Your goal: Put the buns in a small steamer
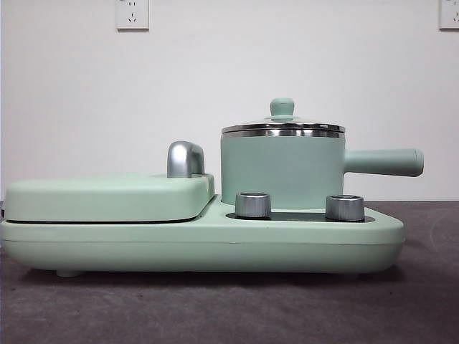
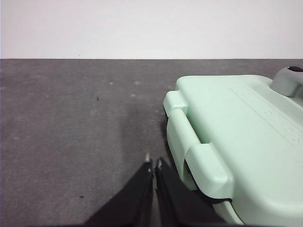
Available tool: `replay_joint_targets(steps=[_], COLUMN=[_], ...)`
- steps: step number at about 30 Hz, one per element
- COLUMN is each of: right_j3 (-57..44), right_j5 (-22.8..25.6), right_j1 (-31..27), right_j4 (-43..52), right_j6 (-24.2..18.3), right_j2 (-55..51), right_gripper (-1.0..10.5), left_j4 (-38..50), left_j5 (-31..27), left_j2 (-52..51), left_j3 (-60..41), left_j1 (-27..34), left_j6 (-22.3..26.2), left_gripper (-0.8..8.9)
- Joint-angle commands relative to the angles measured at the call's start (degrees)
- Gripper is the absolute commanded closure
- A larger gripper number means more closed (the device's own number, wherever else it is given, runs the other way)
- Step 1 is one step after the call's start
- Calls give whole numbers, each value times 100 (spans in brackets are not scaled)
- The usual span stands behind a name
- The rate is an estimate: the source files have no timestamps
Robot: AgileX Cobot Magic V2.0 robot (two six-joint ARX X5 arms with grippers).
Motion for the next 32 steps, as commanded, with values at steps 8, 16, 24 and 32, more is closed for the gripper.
replay_joint_targets(steps=[8,16,24,32], right_j3=[-127,-125,-125,-125], right_j5=[118,136,136,136], right_j1=[-111,-111,-111,-111], right_j4=[157,267,278,278], right_j6=[59,59,59,59], right_j2=[-57,-57,-57,-57], right_gripper=[933,932,933,933], left_j4=[55,57,57,57], left_j5=[-9,-9,-9,-9], left_j2=[-2,-2,-2,-2], left_j3=[-111,-111,-111,-111], left_j1=[-11,-11,-11,-11], left_j6=[-39,-39,-39,-39], left_gripper=[803,803,803,803])
